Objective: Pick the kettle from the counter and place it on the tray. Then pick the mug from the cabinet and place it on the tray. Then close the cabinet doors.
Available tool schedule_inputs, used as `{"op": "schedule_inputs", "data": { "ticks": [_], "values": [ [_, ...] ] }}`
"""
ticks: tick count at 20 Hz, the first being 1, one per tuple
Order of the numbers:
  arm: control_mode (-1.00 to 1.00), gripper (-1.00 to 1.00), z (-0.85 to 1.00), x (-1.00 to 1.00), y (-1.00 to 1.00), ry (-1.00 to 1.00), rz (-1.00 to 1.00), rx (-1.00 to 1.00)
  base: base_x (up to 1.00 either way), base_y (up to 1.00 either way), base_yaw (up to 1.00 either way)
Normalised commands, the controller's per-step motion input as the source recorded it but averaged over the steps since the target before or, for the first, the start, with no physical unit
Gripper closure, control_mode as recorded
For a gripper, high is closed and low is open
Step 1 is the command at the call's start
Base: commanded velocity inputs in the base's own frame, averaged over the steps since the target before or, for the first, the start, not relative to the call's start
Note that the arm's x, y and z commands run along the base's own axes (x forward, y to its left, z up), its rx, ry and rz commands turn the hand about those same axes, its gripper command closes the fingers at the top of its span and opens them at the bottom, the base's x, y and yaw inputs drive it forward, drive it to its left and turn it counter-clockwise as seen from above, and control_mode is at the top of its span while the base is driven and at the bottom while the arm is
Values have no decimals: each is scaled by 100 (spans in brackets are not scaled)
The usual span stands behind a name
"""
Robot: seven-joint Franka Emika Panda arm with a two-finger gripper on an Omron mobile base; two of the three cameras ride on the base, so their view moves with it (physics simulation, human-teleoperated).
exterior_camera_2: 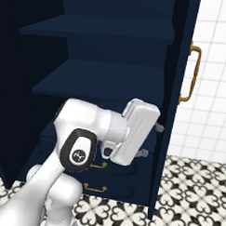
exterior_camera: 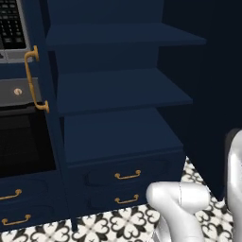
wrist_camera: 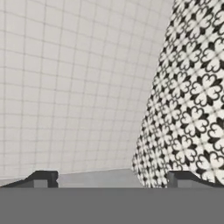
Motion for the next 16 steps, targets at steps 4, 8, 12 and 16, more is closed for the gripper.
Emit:
{"op": "schedule_inputs", "data": {
  "ticks": [4, 8, 12, 16],
  "values": [
    [-100, -100, -1, 22, -35, 4, 21, 0, 0, 0, 0],
    [-100, -100, -2, 27, -24, 7, 26, 0, 0, 0, 0],
    [-100, -100, -4, 23, -22, 10, 29, 0, 0, 0, 0],
    [-100, -100, -3, 22, -2, 3, 29, 0, 0, 0, 0]
  ]
}}
